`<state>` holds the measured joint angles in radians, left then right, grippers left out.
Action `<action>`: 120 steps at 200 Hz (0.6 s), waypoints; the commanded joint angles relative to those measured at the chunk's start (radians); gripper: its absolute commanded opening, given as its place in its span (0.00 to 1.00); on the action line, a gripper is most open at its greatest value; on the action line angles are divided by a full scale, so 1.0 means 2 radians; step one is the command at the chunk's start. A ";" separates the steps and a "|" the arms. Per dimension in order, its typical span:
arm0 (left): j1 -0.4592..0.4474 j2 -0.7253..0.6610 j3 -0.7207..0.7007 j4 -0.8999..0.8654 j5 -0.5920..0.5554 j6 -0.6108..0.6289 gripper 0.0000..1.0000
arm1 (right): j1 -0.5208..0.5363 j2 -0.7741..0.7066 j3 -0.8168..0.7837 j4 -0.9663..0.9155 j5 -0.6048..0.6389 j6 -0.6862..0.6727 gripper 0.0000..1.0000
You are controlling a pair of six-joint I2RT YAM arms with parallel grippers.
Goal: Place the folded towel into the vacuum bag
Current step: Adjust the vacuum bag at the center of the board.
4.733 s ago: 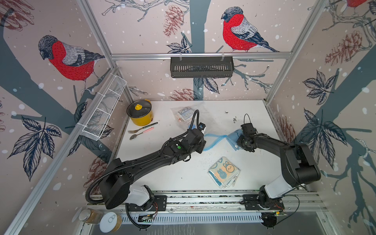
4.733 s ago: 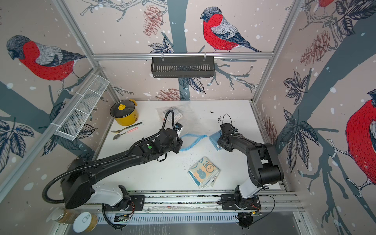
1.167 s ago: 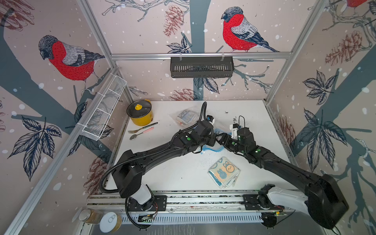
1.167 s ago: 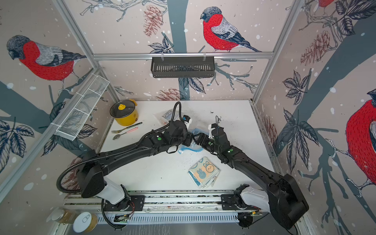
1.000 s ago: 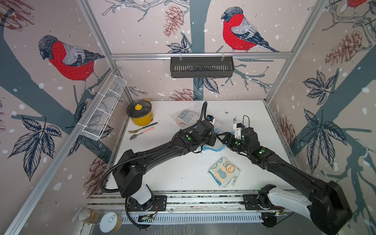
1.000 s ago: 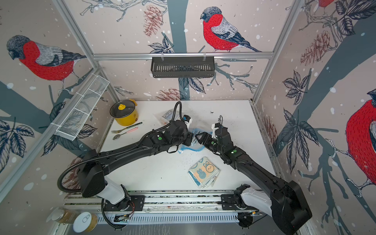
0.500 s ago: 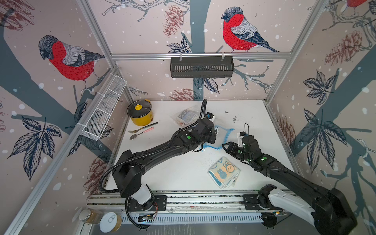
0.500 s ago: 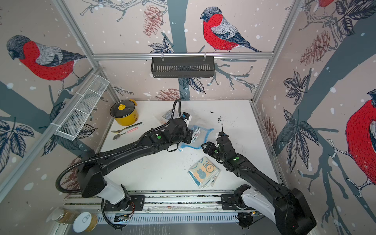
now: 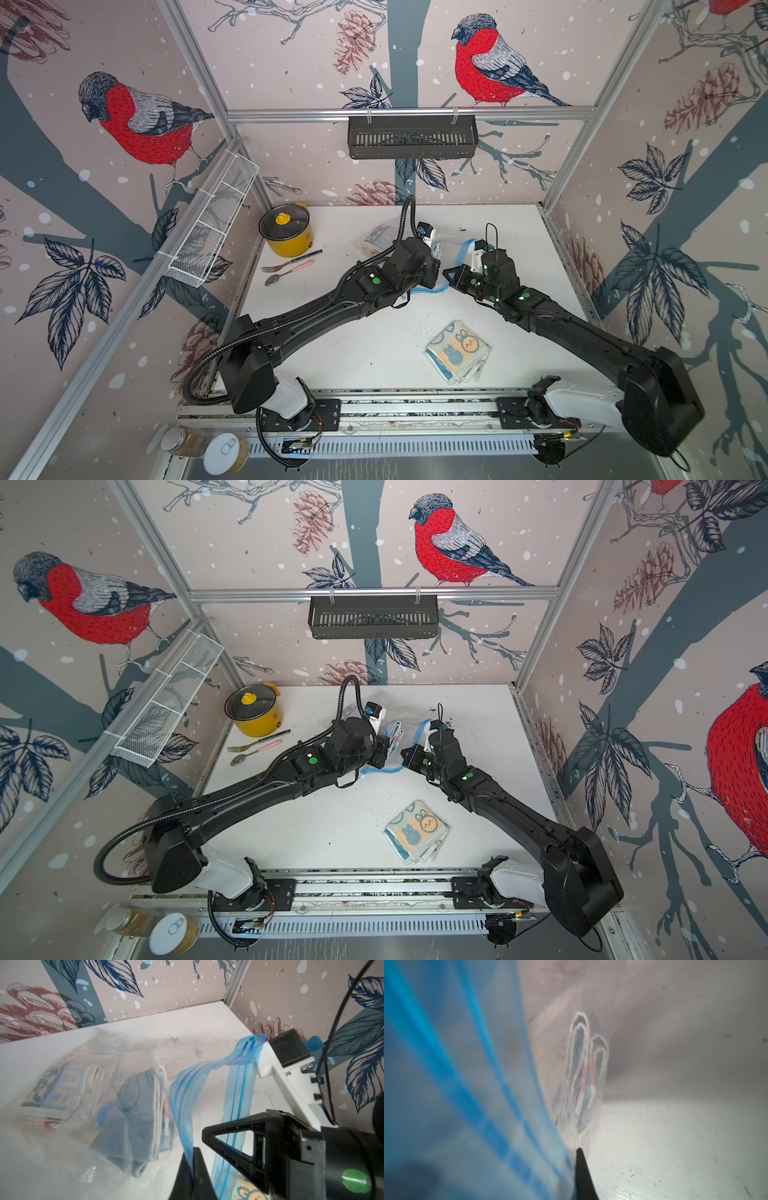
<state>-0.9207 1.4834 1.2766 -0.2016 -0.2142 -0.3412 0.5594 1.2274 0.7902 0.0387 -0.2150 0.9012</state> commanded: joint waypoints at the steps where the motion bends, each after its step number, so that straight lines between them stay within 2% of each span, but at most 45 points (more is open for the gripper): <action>1: 0.000 -0.013 0.016 0.045 -0.028 0.038 0.00 | 0.003 0.007 0.044 -0.028 0.008 -0.029 0.01; 53: 0.000 -0.020 0.085 0.031 -0.051 0.089 0.00 | 0.012 0.011 0.124 -0.067 0.014 -0.053 0.01; 85: 0.000 -0.026 0.098 0.028 -0.054 0.111 0.00 | 0.013 0.005 0.123 -0.074 0.018 -0.054 0.01; 120: 0.000 -0.026 0.094 0.025 -0.030 0.111 0.00 | 0.013 -0.007 0.103 -0.072 0.026 -0.053 0.01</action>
<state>-0.9207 1.4399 1.4631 -0.1841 -0.2916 -0.1425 0.5823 1.2278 1.0206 -0.0971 -0.1905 0.8085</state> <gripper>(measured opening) 0.049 0.053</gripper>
